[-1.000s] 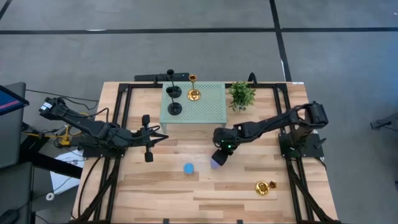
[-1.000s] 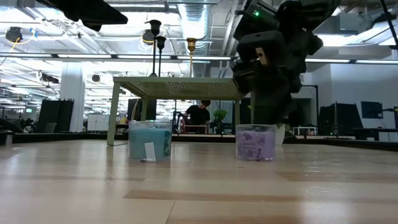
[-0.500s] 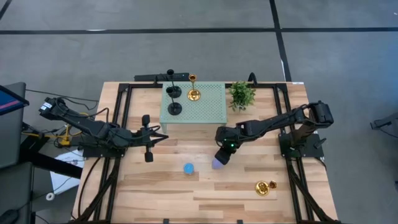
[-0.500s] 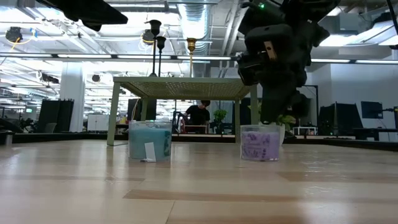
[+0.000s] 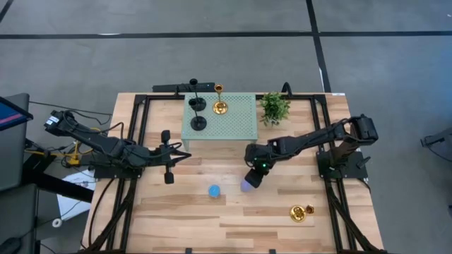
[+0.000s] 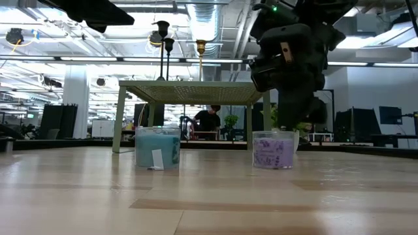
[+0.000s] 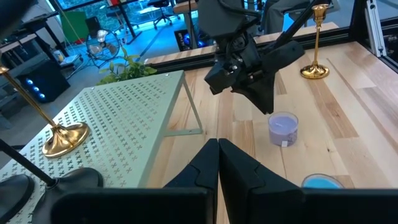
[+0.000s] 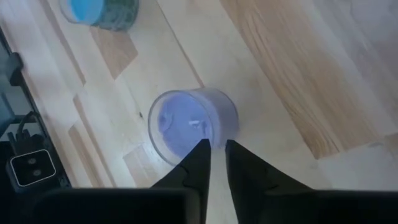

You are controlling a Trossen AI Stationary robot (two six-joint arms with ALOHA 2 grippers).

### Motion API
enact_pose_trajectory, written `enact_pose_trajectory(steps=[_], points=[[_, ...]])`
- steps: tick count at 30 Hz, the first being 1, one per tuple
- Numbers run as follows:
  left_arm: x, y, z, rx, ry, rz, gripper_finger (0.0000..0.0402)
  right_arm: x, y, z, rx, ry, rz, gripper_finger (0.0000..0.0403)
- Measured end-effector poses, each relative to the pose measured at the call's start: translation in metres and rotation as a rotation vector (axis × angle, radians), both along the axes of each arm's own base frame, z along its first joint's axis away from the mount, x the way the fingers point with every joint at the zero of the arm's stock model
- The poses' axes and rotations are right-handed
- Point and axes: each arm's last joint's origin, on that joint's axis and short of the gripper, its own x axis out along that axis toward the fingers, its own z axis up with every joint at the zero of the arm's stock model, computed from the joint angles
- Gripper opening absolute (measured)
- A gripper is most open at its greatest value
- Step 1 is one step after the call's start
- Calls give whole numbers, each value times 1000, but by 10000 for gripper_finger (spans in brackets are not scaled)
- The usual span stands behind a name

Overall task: Pick & Place candle stick holders
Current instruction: Put the violet scented candle on the shelf

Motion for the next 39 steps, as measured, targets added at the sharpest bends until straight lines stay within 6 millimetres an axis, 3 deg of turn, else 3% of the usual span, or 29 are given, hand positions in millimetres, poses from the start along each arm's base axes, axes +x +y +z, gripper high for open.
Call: enact_pose_trajectory(steps=[8, 18, 39], points=[[0, 0, 0, 0, 0, 0, 11, 0, 2, 0, 5, 0, 7, 71], [0, 0, 0, 0, 0, 0, 11, 3, 11, 2, 10, -46, 32, 72], [0, 0, 0, 0, 1, 0, 11, 0, 9, 0, -40, -14, 7, 72]])
